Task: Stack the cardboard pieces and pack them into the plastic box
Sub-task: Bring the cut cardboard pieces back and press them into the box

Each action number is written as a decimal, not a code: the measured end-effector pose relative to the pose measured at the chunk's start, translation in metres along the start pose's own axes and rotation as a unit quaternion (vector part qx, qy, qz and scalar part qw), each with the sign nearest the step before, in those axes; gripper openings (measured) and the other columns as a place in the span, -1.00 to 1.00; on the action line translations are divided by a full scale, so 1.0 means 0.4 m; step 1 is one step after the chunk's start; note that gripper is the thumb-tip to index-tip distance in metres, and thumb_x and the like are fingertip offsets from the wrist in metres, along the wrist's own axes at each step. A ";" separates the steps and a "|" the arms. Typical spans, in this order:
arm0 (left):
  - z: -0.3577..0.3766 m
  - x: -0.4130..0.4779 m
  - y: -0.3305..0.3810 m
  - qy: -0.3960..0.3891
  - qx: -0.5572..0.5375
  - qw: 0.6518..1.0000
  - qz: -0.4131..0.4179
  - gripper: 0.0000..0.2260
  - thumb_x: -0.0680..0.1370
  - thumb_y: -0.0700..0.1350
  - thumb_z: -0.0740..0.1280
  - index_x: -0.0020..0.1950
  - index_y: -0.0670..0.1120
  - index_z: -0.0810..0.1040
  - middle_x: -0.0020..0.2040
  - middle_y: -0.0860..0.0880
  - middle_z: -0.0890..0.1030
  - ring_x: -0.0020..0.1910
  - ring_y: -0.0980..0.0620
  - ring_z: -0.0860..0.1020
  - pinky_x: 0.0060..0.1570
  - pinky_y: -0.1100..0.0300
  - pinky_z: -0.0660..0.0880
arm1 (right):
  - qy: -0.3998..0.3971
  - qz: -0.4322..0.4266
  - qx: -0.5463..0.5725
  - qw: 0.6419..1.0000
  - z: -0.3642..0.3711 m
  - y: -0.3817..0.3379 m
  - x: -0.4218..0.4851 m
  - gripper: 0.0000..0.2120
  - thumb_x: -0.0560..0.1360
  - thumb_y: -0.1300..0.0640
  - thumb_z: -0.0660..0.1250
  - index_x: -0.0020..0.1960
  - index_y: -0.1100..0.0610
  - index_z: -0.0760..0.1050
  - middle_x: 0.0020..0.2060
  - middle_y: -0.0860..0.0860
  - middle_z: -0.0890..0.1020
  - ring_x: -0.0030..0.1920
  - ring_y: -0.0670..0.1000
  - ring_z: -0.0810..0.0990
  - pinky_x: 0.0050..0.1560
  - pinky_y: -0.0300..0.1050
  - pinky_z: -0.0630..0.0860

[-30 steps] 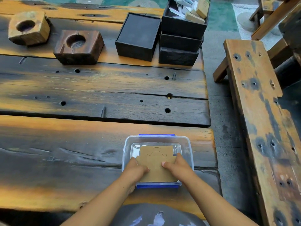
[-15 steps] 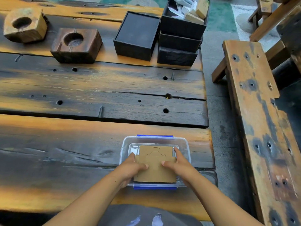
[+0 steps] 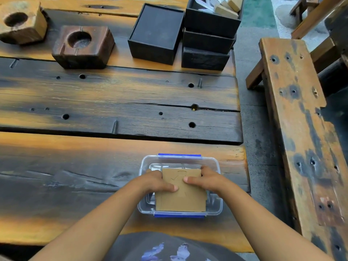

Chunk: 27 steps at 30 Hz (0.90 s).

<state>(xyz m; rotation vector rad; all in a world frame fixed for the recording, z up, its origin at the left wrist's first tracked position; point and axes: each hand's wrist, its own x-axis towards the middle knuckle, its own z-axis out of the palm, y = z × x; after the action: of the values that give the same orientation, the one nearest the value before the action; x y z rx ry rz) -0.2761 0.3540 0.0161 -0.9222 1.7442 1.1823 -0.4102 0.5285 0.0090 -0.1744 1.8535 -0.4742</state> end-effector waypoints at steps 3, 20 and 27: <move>0.003 0.006 -0.004 -0.006 0.023 1.000 -0.009 -0.28 0.28 0.28 0.50 0.34 -0.05 0.50 0.34 -0.04 0.48 0.15 0.00 0.56 0.22 0.15 0.50 | -0.003 -0.007 -0.011 1.000 0.016 0.014 0.004 -0.03 0.30 -0.30 0.48 0.49 0.14 0.17 0.39 0.06 0.43 0.25 0.08 0.55 0.15 -0.06 0.55; -0.002 0.028 0.005 0.009 0.091 0.996 0.023 -0.15 0.35 0.33 0.43 0.46 -0.16 0.37 0.53 -0.04 0.12 0.41 -0.05 0.38 0.39 0.08 0.36 | 0.002 -0.050 -0.129 0.990 0.013 0.012 0.018 -0.11 0.30 -0.42 0.37 0.43 0.12 0.40 0.52 -0.03 0.15 0.34 0.09 0.47 0.33 0.03 0.47; -0.081 0.033 0.082 0.036 0.067 0.997 0.021 -0.10 0.35 0.25 0.49 0.49 -0.23 0.28 0.50 -0.11 0.24 0.39 -0.11 0.42 0.38 0.01 0.41 | 0.007 -0.067 -0.182 0.981 -0.061 -0.072 0.053 -0.19 0.36 -0.40 0.33 0.45 0.07 0.40 0.54 0.04 0.15 0.43 0.15 0.36 0.42 0.12 0.36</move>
<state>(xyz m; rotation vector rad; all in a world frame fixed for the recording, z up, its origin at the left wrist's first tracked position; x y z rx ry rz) -0.3178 0.3312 0.0231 -0.8605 1.8858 1.0558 -0.4434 0.5009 0.0086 -0.5472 1.9369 -0.2240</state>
